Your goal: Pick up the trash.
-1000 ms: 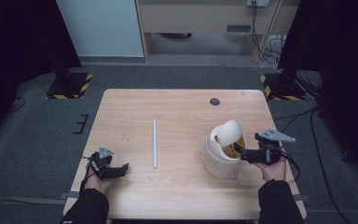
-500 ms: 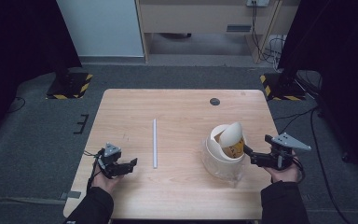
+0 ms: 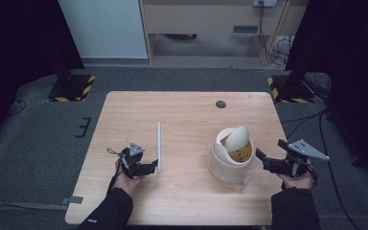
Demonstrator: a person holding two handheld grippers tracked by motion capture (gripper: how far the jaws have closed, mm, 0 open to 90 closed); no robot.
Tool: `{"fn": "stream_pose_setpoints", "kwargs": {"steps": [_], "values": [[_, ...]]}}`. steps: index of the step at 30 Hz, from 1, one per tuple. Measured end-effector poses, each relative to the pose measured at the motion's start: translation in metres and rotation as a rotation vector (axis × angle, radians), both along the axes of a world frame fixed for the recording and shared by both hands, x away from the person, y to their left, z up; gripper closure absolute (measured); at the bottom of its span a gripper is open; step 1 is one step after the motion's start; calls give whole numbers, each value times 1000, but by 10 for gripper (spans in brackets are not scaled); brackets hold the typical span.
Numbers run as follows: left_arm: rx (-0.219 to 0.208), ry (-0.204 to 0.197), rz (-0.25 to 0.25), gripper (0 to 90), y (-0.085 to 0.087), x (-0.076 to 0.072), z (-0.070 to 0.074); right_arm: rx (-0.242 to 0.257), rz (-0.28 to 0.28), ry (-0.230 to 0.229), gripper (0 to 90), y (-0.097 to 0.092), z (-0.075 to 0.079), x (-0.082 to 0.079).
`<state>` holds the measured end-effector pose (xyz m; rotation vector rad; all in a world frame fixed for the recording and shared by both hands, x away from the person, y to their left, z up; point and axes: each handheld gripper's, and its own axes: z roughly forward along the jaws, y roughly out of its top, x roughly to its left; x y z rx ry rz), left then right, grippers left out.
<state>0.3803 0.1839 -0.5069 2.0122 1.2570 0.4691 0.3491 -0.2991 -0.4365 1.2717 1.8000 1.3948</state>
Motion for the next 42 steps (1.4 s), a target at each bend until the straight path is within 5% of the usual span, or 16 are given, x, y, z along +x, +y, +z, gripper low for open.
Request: {"fn": "stream_pose_setpoints", "kwargs": {"steps": [4,6,7,14,29,42], "values": [[-28,41,10,320,-16,11,-9,13,-13,16,7,-6,-2,-1],[3,60,11,326,-22,15,-16,1,-19,21,7,-8,-4,-2],[44,42,6,309,-26,16,-20,-6,-24,19,6,-9,-5,-2],[81,26,11,351,-28,15,-20,-7,-64,23,5,-15,-8,-2],[94,53,64,770,-14,17,-14,-45,-92,60,16,-16,-13,-1],[109,61,67,781,-10,12,-4,-34,-115,51,24,-19,-12,-1]]}}
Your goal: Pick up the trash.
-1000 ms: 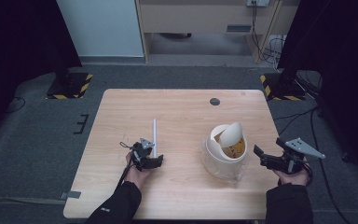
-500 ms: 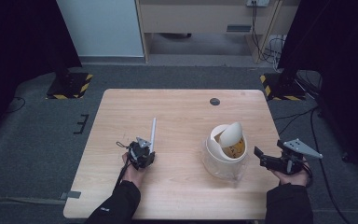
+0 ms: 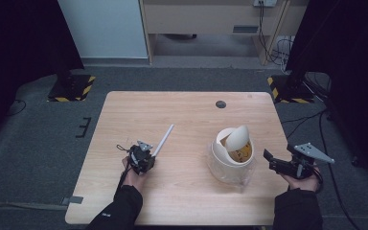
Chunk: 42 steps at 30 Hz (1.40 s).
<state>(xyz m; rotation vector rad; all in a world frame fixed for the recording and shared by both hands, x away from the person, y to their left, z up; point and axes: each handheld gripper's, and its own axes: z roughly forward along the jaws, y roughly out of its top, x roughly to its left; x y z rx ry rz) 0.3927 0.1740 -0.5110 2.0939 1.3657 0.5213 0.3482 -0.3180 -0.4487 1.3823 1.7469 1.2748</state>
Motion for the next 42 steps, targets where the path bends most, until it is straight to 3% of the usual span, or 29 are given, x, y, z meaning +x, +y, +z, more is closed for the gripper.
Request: {"fn": "stream_pose_setpoints", "kwargs": {"steps": [4,12,14,15,21,23,24,25,27,28,42], "values": [[-17,-21,-15,781,-1,-3,9,0,-3,0,24,0,0,0],[-91,-75,-48,781,1,-14,31,0,-10,-5,28,-1,1,-1],[-110,-100,-62,781,0,-18,40,-1,-10,-5,28,-1,1,-1],[-132,-131,-75,781,0,-24,48,-1,-11,-6,28,-1,1,-1],[-186,-188,-95,780,4,-36,67,3,-18,-18,30,-1,2,-1],[-213,-235,-101,780,8,-44,79,4,-20,-22,31,-1,2,-1],[-213,-235,-101,780,8,-44,79,4,-20,-22,31,-1,2,-1],[-221,-265,-101,780,11,-49,85,5,-22,-22,32,-1,2,-1],[-229,-278,-101,780,12,-51,88,6,-20,-23,32,-1,2,-1],[-238,-305,-99,780,14,-53,94,3,-19,-23,32,0,2,0],[-306,-428,-101,780,27,-67,126,29,-11,-67,40,2,12,-2]]}}
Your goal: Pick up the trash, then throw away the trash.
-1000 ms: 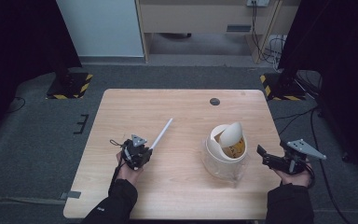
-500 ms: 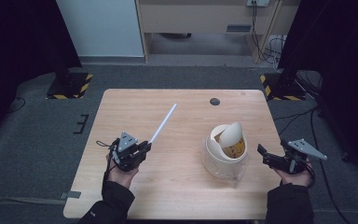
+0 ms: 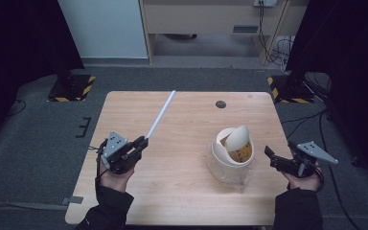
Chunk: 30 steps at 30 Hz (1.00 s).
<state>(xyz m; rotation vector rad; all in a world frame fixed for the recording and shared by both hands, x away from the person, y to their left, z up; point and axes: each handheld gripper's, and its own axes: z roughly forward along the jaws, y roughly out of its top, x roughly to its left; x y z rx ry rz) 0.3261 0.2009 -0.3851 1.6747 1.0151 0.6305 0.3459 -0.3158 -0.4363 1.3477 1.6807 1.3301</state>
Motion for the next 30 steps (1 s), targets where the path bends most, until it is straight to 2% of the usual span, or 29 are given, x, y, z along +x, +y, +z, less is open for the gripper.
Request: {"fn": "stream_pose_setpoints", "kwargs": {"steps": [2,8,14,17,22,25,30], "values": [[-17,-24,-8,780,1,-3,7,16,7,-13,39,3,6,-1],[-41,-63,-25,780,0,-10,17,28,38,-56,41,9,21,-2],[-42,-82,-42,780,-4,-14,22,54,64,-85,47,12,32,-3],[-42,-98,-55,780,-7,-17,24,69,110,-97,65,16,43,-5],[-44,-107,-71,780,-9,-20,26,83,162,-107,70,25,55,-6],[-36,-108,-79,780,-12,-21,27,74,209,-116,73,39,66,-5],[-25,-108,-89,780,-17,-21,24,80,233,-132,73,49,76,-4]]}}
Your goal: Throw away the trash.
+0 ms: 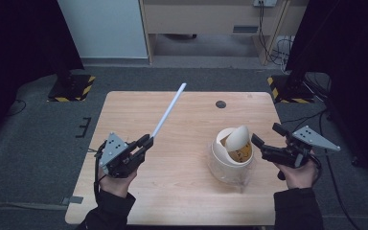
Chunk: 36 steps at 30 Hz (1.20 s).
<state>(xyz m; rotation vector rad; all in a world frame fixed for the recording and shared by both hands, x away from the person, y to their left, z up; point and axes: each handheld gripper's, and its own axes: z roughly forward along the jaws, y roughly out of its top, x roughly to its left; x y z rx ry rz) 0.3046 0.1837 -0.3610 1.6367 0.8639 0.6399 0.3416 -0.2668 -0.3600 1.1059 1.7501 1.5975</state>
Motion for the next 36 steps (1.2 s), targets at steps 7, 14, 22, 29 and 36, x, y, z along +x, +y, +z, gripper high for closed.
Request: {"fn": "stream_pose_setpoints", "kwargs": {"steps": [7,14,22,29,36], "values": [[14,5,-25,780,-8,-1,-4,39,34,-16,78,13,16,0],[25,2,-38,780,-12,-3,-5,51,61,-28,75,29,26,5],[32,-1,-61,780,-19,-5,-6,37,113,-46,89,55,37,13],[41,-3,-75,780,-24,-7,-8,64,157,-43,106,76,37,20],[57,-16,-100,780,-34,-10,-10,88,185,-33,117,86,35,25]]}}
